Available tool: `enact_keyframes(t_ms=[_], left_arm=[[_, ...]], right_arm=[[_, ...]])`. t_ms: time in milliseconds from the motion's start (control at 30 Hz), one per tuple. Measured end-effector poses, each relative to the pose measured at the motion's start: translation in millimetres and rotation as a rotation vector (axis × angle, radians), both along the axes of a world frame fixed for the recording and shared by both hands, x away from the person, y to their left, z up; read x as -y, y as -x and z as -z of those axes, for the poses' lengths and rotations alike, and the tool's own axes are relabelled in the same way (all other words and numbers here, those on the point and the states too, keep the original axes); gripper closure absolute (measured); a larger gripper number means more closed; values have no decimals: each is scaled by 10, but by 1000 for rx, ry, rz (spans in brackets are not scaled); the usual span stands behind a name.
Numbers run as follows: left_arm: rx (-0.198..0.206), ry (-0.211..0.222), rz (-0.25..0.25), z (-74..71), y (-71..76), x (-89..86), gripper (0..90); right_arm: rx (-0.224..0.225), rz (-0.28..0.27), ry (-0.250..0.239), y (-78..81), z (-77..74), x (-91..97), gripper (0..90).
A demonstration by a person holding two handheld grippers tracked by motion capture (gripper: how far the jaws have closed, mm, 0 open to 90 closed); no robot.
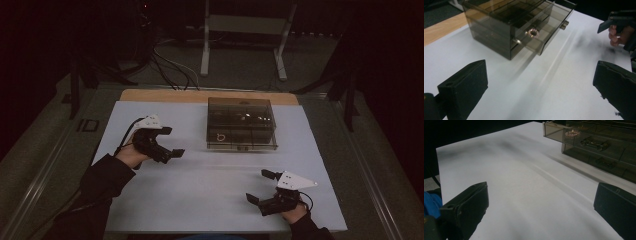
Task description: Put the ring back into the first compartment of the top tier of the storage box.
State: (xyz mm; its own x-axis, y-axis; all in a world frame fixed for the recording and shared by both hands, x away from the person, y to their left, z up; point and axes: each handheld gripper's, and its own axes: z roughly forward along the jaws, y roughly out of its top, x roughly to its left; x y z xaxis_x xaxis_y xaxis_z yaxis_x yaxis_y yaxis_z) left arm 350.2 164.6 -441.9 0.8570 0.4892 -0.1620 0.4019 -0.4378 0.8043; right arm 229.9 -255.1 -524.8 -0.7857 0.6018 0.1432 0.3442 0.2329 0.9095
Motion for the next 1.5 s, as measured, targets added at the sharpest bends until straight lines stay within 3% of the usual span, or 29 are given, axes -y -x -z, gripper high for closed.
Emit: enact_keyframes(t_ms=[633,933,1267,1500], left_arm=[[2,16,-41,263,299,-291,13],[-24,39,-56,448,480,-401,13],[-50,32,-52,644,672,-452,13],[-44,24,-66,724,798,-506,13]], right_arm=[[0,-2,6,-2,2,-11,0],[0,-3,8,-1,4,-18,0],[0,-6,10,-3,4,-28,0],[0,-7,10,-4,4,-29,0]])
